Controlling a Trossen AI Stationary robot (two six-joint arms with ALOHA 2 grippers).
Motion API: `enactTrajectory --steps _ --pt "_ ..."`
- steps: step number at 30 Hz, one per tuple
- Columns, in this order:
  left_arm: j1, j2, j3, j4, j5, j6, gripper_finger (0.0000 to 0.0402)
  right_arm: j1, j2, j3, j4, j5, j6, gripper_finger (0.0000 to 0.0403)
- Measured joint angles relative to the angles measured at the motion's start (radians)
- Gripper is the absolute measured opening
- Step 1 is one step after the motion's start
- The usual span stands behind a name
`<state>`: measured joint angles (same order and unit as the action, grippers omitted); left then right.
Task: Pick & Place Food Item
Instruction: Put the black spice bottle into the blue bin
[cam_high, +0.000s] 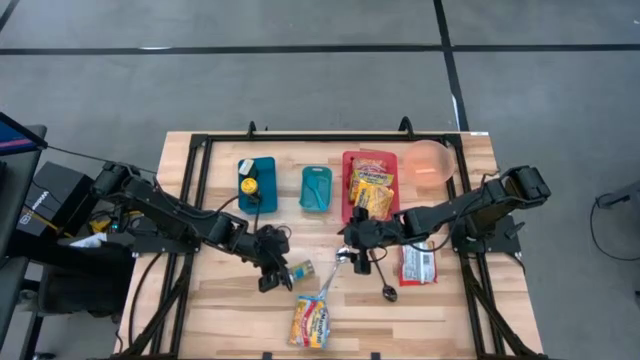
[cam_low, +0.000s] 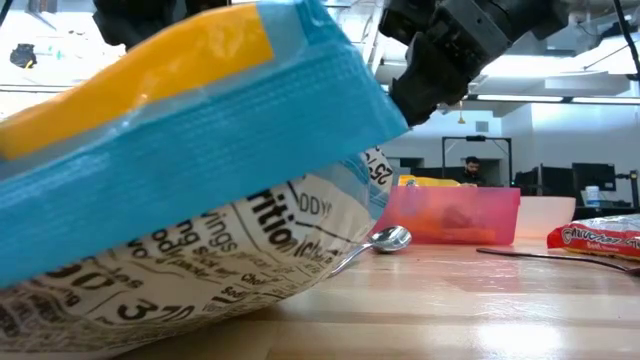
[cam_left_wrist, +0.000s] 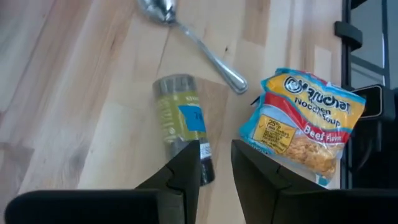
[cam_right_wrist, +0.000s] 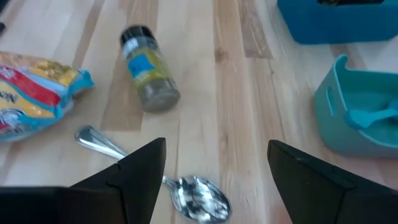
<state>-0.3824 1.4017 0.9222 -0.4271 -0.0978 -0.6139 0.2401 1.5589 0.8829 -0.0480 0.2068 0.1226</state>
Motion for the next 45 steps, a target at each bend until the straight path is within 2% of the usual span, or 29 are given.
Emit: enactTrajectory --steps 5,8,11,16,19,23,30,33,36,40,45 --pt "-0.003 0.0 0.0 0.054 0.0 0.115 0.0089 -0.008 0.0 0.0 -0.05 0.0 0.017 0.0276" --pt "-0.003 0.0 0.0 0.098 0.001 0.131 0.0108 -0.008 0.0 0.0 -0.062 0.0 0.043 0.0276" --pt "0.0 0.0 0.0 0.103 0.012 0.089 0.0153 -0.005 0.0 0.0 -0.068 0.0 0.043 0.0276" --pt "0.009 0.0 0.0 0.119 0.015 -0.032 0.0254 -0.005 0.0 0.0 -0.076 0.0 0.046 0.0276" --pt "-0.005 0.0 0.0 0.185 0.008 -0.096 0.0277 -0.005 0.0 0.0 -0.077 0.0 0.046 0.0276" --pt "-0.03 0.0 0.071 0.244 0.03 -0.084 0.0271 -0.005 0.0 0.0 -0.078 0.0 0.046 0.0276" --pt "-0.032 0.0 0.238 0.123 0.04 0.099 0.0234 -0.005 0.0 0.0 -0.079 0.0 0.054 0.0276" --pt "-0.043 0.0 0.249 0.111 0.036 0.163 0.0223 -0.005 0.0 0.0 -0.085 0.0 0.054 0.0276" --pt "-0.072 0.0 0.25 0.061 0.033 0.162 0.0215 -0.005 0.0 0.0 -0.093 0.0 0.054 0.0276" --pt "-0.12 0.024 0.249 -0.093 -0.023 0.031 0.0208 -0.005 0.0 0.0 -0.105 0.0 0.054 0.0276" --pt "-0.157 0.081 0.249 -0.172 -0.034 -0.18 0.0196 -0.007 0.0 0.0 -0.098 0.0 0.054 0.0276"
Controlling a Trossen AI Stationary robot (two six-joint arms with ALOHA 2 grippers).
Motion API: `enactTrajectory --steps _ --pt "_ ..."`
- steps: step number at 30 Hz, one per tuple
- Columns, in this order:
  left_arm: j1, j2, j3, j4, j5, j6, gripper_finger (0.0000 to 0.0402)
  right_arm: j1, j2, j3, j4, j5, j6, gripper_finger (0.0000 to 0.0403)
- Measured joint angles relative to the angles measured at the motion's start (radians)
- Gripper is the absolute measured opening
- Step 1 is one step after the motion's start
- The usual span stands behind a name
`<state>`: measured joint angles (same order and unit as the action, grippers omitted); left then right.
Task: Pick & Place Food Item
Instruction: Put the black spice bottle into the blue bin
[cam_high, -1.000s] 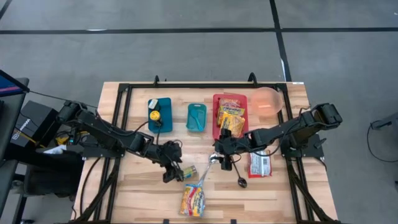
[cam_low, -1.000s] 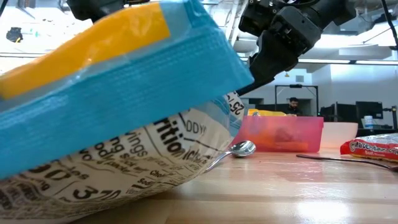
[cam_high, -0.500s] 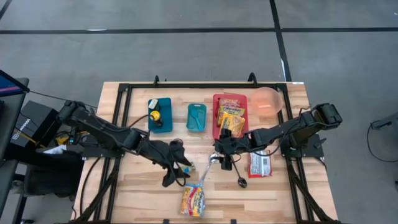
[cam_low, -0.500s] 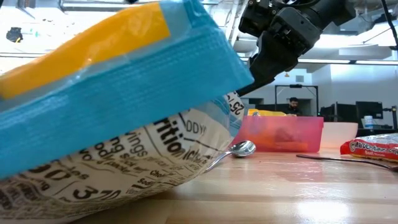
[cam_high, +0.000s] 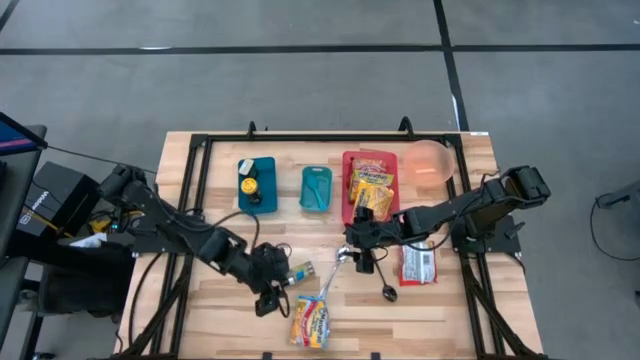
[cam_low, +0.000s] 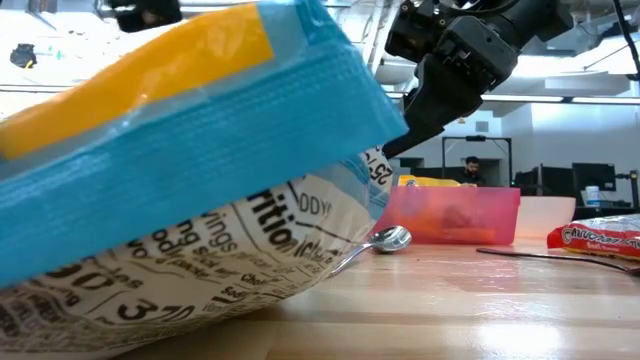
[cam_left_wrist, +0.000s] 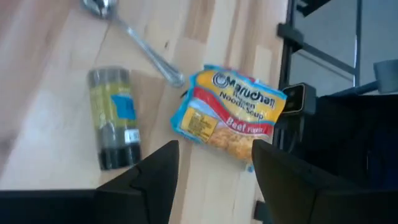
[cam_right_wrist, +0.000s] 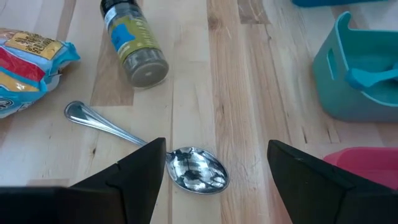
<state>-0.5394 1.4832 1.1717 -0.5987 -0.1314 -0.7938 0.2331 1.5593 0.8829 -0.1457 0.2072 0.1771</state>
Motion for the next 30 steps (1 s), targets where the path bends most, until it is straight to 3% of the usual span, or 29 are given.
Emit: enactTrajectory --steps 7,24,30 --pt "0.0 0.067 0.0 -0.066 -0.013 -0.035 0.0176 -0.001 0.0 0.0 0.002 0.0 0.007 0.0276" --pt "0.148 0.18 0.0 -0.059 0.033 0.058 0.0164 -0.007 0.0 0.0 -0.004 0.001 0.01 0.0276" --pt "0.166 0.175 -0.001 0.073 0.035 0.235 0.0164 -0.007 0.0 0.0 -0.004 0.001 0.01 0.0276"
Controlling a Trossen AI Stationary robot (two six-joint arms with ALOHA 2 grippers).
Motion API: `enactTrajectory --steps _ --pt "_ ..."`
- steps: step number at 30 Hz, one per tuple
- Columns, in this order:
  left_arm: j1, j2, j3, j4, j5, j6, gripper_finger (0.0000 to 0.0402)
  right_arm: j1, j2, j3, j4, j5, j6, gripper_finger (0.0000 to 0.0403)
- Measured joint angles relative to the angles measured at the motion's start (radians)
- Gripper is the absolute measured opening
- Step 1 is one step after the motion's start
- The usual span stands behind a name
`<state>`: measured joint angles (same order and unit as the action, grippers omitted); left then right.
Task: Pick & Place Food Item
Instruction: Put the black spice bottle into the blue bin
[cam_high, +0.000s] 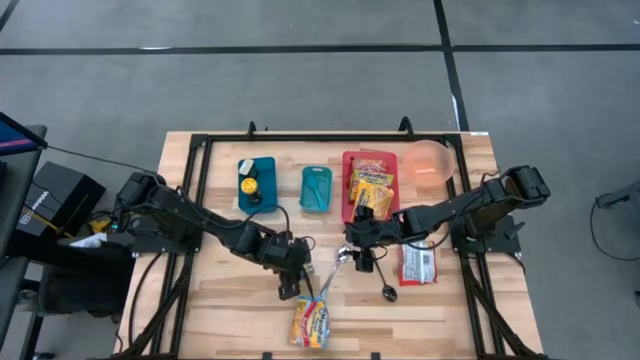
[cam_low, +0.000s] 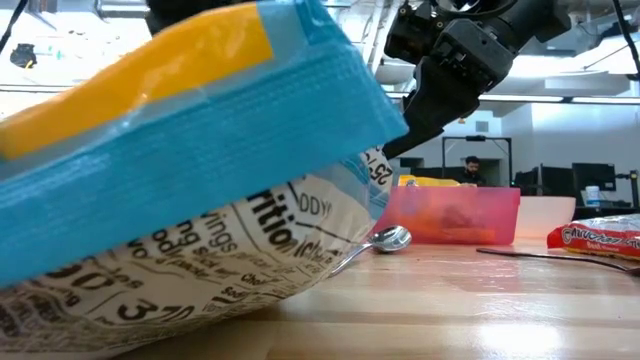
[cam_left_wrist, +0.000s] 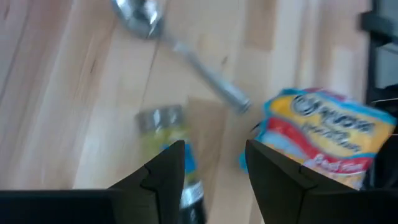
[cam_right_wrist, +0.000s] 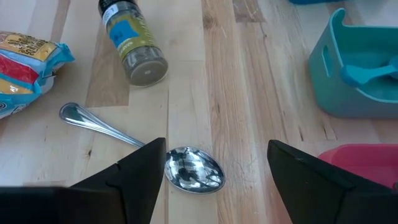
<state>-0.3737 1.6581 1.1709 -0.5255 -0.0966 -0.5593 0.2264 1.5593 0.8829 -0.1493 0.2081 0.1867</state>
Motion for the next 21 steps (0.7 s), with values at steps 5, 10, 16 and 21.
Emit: enactTrajectory --steps 5,10,16,21 --pt "-0.002 -0.002 0.0 0.061 0.038 0.027 0.0164 0.0 0.0 0.0 -0.009 0.0 -0.001 0.0276" --pt "-0.003 -0.002 0.0 0.063 0.053 0.003 0.0164 0.0 0.0 0.0 -0.011 0.002 0.004 0.0276" --pt "-0.001 -0.002 0.0 0.144 0.053 -0.075 0.0164 0.0 0.0 0.0 -0.012 0.002 0.02 0.0276" --pt "-0.001 -0.002 0.0 0.236 0.053 -0.067 0.0164 0.0 0.0 0.0 -0.01 0.002 0.023 0.0276"
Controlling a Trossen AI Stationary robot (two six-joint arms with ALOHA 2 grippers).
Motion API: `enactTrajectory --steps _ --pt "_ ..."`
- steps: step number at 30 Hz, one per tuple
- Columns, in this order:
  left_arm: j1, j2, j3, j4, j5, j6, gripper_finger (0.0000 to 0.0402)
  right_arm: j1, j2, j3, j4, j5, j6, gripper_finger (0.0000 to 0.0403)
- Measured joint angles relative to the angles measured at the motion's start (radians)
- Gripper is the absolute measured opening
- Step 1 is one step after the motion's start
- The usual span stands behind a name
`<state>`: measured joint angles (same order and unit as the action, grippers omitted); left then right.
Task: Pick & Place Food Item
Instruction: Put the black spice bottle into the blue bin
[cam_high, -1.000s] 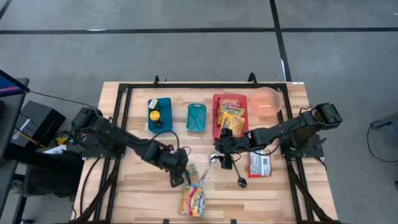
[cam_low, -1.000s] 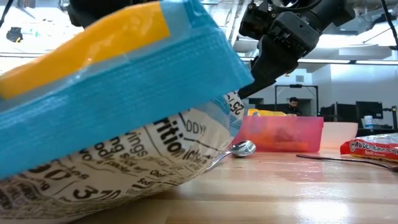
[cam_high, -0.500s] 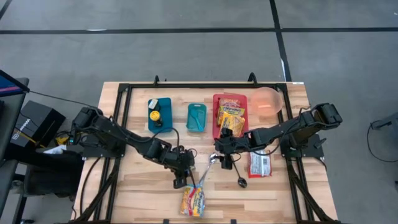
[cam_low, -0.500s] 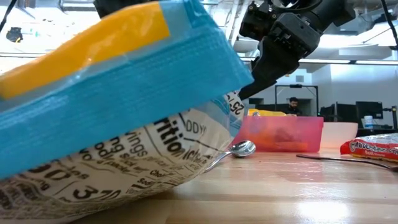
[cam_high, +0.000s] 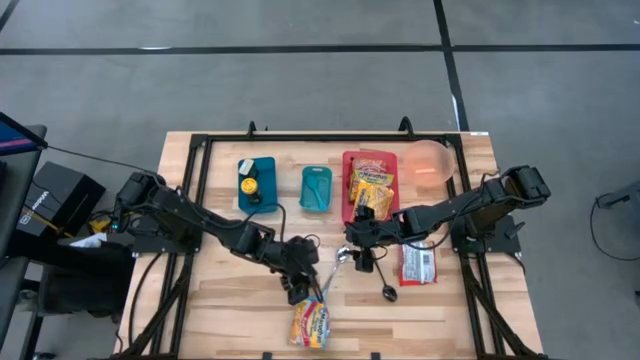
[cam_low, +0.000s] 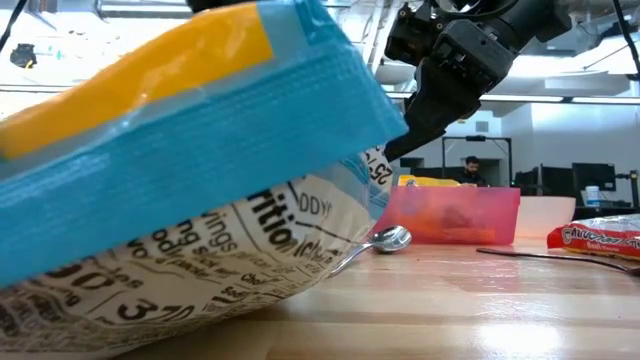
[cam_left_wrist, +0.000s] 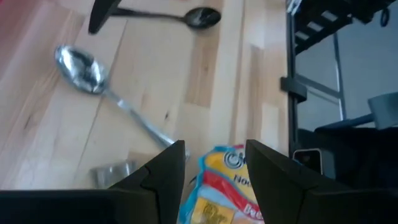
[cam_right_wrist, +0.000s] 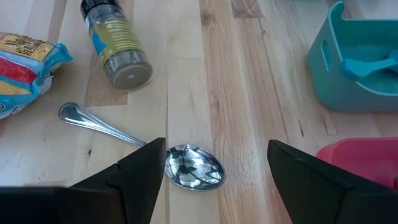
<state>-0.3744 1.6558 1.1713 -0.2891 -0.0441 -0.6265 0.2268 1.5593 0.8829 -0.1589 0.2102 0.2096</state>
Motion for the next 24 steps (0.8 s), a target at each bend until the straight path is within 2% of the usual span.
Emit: enactTrajectory --steps 7,11,15,24 --pt "0.009 0.0 0.0 0.006 -0.001 0.025 0.0164 0.0 0.0 0.0 0.0 0.0 0.0 0.0276" --pt "0.024 0.0 0.0 -0.092 0.034 0.015 0.0164 0.0 0.0 0.0 0.0 -0.001 0.0 0.0276" --pt "0.072 0.0 0.0 -0.201 0.112 -0.077 0.0164 0.0 0.0 0.0 0.001 -0.001 0.0 0.0276" --pt "0.088 0.02 0.0 -0.237 0.093 -0.106 0.0151 0.0 0.0 0.0 -0.001 -0.001 0.0 0.0276"
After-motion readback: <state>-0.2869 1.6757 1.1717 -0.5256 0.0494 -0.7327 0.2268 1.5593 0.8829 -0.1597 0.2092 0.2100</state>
